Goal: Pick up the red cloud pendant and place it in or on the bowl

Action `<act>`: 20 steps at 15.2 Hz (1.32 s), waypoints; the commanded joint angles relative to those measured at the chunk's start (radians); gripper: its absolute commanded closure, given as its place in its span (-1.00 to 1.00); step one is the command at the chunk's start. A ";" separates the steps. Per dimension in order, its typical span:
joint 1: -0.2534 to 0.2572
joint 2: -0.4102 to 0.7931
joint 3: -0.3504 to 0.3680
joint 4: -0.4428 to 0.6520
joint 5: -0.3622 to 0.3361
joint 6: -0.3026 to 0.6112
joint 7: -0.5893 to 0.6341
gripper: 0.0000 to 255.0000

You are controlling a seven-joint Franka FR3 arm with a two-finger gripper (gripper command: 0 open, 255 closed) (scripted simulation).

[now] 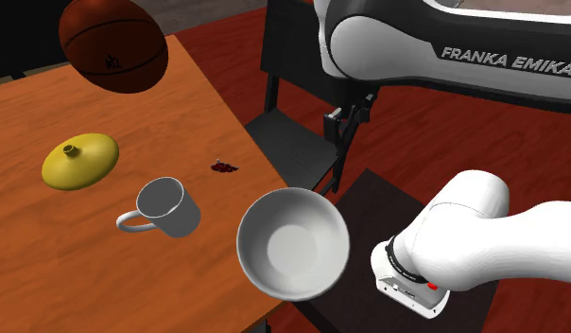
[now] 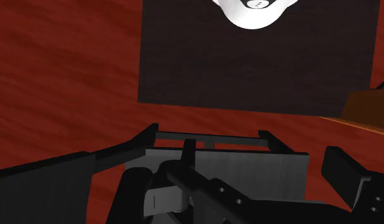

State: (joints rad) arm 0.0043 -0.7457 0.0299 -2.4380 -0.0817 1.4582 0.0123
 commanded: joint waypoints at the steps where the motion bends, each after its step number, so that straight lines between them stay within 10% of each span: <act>1: 0.000 0.000 0.000 0.000 0.000 0.000 0.000 -1.00; 20: 0.195 0.715 0.180 0.665 -0.007 -0.045 -0.218 -1.00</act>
State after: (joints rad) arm 0.1901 -0.0668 0.1999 -1.8176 -0.0835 1.4270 -0.1923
